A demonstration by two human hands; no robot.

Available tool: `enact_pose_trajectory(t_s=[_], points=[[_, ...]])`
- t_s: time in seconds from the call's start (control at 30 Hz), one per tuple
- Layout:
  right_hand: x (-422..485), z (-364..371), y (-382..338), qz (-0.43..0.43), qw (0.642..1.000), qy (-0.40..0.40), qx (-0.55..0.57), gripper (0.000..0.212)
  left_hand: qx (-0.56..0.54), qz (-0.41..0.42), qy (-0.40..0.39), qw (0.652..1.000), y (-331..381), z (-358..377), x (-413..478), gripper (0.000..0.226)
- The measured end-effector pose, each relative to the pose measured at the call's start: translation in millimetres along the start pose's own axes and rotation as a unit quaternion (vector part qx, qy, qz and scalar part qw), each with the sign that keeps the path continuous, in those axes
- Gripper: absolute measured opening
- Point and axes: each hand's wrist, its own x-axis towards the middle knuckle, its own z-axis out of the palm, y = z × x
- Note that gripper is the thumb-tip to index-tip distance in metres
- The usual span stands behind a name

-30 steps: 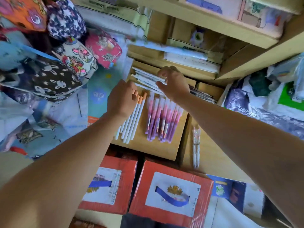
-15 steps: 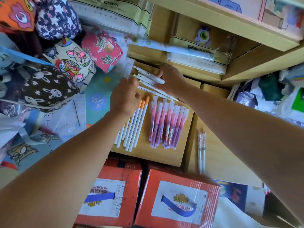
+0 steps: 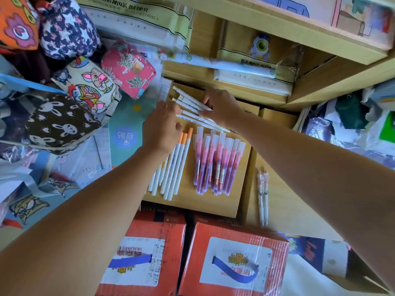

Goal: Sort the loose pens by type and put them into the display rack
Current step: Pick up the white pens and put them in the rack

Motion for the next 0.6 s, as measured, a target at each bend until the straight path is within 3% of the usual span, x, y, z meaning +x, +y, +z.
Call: enact_pose_trajectory(t_s=[0.4,0.6], points=[[-7,8,9,-0.036,0.998,0.025,-0.039,0.032,0.068,0.053,-0.002,0.996,6,-1,3,0.028],[-21,0,25,-0.043,0.997,0.066,0.026,0.03,0.145,0.18,-0.013,0.973,10,8,18,0.047]])
